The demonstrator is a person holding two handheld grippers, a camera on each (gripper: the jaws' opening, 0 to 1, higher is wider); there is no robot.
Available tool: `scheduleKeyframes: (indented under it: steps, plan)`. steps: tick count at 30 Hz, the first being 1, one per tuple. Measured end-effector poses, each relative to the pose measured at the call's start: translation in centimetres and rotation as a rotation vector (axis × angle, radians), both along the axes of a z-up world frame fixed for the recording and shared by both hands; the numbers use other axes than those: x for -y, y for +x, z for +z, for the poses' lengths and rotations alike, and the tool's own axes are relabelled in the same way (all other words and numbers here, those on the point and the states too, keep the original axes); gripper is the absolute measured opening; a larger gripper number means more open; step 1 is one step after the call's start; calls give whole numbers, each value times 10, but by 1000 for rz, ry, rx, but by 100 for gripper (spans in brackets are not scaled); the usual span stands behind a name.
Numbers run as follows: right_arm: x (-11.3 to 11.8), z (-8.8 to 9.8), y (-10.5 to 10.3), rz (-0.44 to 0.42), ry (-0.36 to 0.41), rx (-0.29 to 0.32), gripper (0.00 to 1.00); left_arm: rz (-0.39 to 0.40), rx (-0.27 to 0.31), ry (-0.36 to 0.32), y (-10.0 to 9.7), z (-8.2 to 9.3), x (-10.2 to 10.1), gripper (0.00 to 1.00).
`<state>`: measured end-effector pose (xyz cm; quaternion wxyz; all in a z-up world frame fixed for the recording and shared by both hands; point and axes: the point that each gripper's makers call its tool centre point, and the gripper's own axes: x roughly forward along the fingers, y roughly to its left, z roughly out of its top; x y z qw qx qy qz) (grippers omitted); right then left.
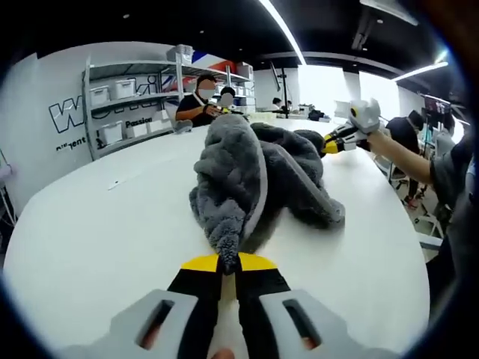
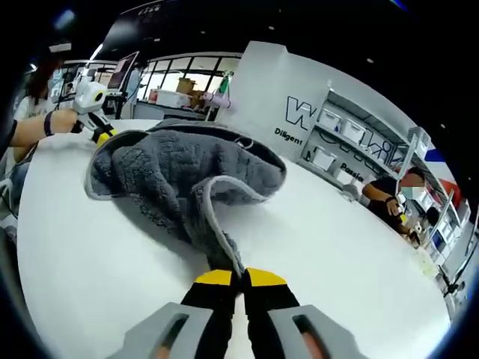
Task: Fold the towel on the table until its edges align and the towel forms a compact rectangular stack.
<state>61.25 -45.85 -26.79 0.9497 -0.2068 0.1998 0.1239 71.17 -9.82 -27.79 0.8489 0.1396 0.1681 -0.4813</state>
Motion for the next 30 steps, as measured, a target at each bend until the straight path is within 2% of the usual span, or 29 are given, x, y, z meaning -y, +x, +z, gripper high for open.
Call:
scheduleKeyframes:
  steps: [9, 15, 21, 30]
  plan:
    - [58, 9, -5, -125, 0, 12, 3, 93, 3, -9, 12, 3, -45, 7]
    - [86, 7, -7, -182, -7, 3, 3, 147, 10, 3, 17, 4, -75, 7]
    - [103, 4, -10, -209, -13, 4, 3, 202, 3, 11, 21, 3, -103, 7]
    - [127, 13, -9, -262, -24, 32, 3, 273, 18, 17, 28, 10, -136, 7]
